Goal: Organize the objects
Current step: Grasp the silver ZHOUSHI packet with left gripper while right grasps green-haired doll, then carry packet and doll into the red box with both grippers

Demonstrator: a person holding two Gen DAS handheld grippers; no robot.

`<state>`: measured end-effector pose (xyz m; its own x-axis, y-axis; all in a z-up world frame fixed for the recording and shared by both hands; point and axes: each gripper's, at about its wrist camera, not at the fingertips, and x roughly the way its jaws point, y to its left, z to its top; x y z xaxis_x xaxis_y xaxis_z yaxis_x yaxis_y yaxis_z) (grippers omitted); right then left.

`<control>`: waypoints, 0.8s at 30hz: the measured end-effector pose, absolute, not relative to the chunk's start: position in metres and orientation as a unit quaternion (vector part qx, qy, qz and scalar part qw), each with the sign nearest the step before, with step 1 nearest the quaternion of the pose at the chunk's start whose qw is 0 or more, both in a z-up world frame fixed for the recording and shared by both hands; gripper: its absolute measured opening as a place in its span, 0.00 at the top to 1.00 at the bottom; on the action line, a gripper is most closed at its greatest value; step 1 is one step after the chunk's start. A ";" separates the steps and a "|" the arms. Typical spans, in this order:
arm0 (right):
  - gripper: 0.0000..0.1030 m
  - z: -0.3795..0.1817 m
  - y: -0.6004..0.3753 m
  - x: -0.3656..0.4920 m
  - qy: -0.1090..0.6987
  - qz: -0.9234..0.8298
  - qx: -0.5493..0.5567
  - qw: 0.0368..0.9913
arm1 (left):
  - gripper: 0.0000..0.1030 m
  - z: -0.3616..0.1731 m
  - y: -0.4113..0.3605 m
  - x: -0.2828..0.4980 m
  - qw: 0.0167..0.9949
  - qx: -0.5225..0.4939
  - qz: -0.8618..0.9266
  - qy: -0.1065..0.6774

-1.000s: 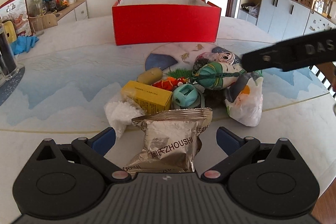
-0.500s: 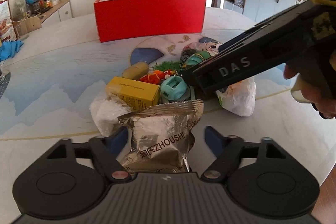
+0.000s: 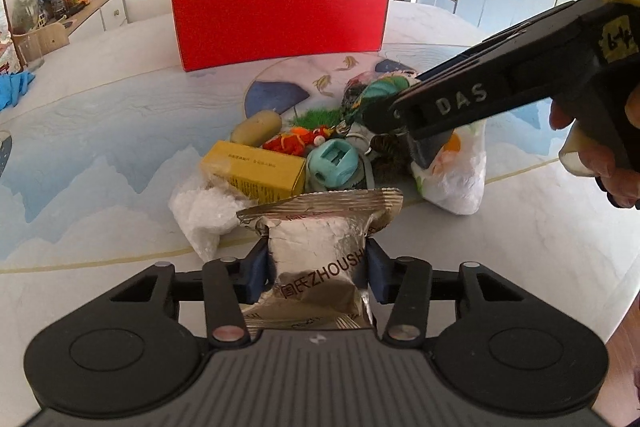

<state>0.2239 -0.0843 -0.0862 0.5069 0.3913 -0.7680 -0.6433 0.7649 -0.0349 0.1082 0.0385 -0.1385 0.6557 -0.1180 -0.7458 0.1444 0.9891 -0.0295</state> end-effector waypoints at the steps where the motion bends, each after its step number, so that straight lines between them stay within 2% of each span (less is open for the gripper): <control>1: 0.47 -0.082 -0.087 0.224 0.391 0.303 -0.157 0.855 | 0.53 -0.135 0.039 0.108 0.911 0.017 -0.074 0.405; 12: 0.48 -0.028 -0.111 0.239 0.370 0.311 -0.117 0.868 | 0.54 -0.084 0.051 0.130 0.923 -0.001 -0.082 0.376; 24: 0.48 0.025 -0.117 0.281 0.344 0.305 -0.083 0.884 | 0.54 -0.017 0.089 0.204 0.936 0.002 -0.077 0.343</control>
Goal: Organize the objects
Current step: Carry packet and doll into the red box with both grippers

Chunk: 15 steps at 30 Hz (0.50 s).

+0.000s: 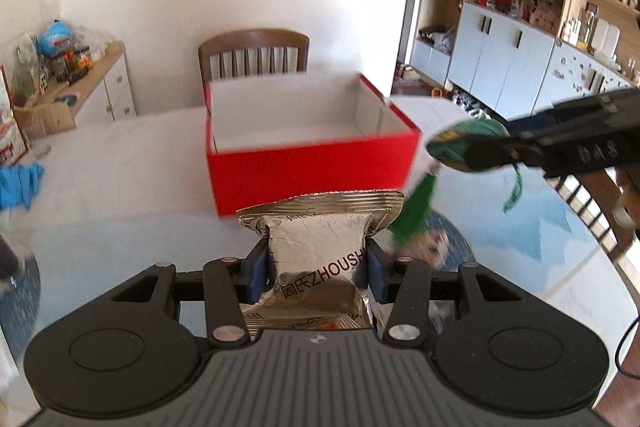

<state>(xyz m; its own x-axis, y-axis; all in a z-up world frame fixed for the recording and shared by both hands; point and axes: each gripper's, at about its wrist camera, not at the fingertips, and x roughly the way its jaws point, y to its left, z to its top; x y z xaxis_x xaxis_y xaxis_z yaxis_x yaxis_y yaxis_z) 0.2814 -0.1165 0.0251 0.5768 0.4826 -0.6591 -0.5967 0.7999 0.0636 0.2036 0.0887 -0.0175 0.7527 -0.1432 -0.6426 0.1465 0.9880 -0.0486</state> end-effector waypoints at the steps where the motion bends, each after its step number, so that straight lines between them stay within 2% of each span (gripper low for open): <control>1: 0.48 0.028 -0.116 0.286 0.342 0.304 -0.082 0.885 | 0.54 -0.012 0.094 0.212 0.937 0.001 -0.076 0.341; 15: 0.47 0.063 -0.089 0.361 0.311 0.278 -0.097 0.903 | 0.54 0.034 0.121 0.324 0.943 0.022 -0.083 0.322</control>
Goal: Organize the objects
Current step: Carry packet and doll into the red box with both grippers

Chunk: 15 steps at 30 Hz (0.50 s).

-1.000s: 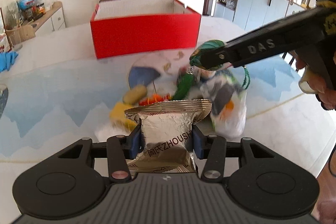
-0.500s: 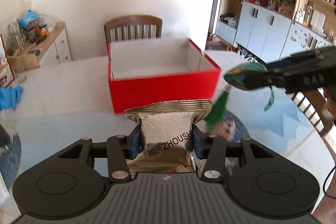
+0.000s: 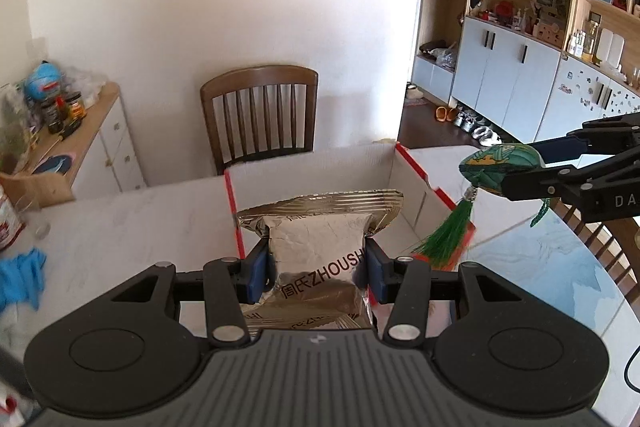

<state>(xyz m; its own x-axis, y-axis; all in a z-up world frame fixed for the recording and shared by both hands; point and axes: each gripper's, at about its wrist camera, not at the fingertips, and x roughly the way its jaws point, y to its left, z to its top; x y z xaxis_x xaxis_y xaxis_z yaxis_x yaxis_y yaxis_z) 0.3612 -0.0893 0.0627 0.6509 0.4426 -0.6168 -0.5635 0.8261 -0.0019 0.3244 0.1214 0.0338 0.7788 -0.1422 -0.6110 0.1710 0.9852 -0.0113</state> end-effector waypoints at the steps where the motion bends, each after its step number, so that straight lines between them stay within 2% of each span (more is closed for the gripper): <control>1: 0.47 0.063 -0.086 0.369 0.312 0.275 -0.096 0.904 | 0.54 0.034 0.121 0.334 0.941 0.023 -0.085 0.326; 15: 0.47 0.030 -0.046 0.453 0.335 0.242 -0.115 0.903 | 0.53 -0.002 0.117 0.449 0.920 0.088 -0.108 0.366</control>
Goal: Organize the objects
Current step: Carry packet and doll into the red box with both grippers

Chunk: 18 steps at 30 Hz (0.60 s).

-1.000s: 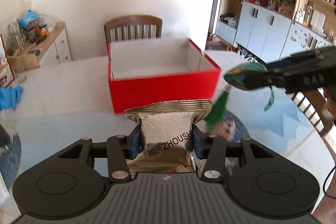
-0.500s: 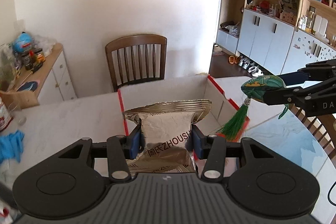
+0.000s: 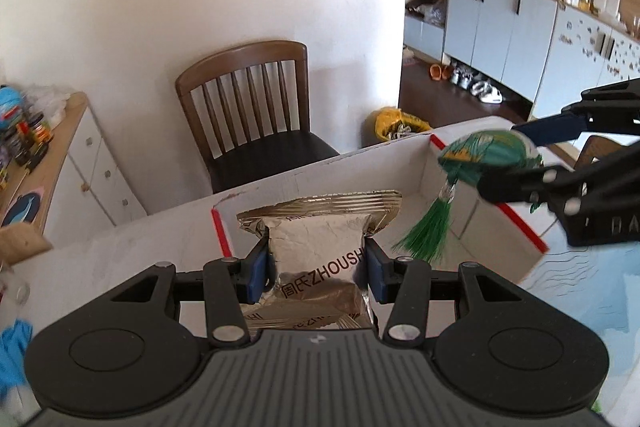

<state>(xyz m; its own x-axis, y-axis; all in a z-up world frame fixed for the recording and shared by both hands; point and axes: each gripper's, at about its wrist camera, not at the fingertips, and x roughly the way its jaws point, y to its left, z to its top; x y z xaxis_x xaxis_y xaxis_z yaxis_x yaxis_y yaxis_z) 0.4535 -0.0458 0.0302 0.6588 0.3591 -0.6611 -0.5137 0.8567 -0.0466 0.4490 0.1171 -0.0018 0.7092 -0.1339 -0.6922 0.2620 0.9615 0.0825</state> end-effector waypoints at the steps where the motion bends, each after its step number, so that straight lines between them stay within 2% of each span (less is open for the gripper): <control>1: 0.46 0.025 -0.042 0.458 0.341 0.239 -0.118 0.902 | 0.53 -0.007 0.117 0.457 0.918 0.089 -0.109 0.371; 18: 0.46 -0.079 -0.016 0.500 0.450 0.194 -0.154 0.858 | 0.53 -0.098 0.095 0.541 0.860 0.152 -0.122 0.471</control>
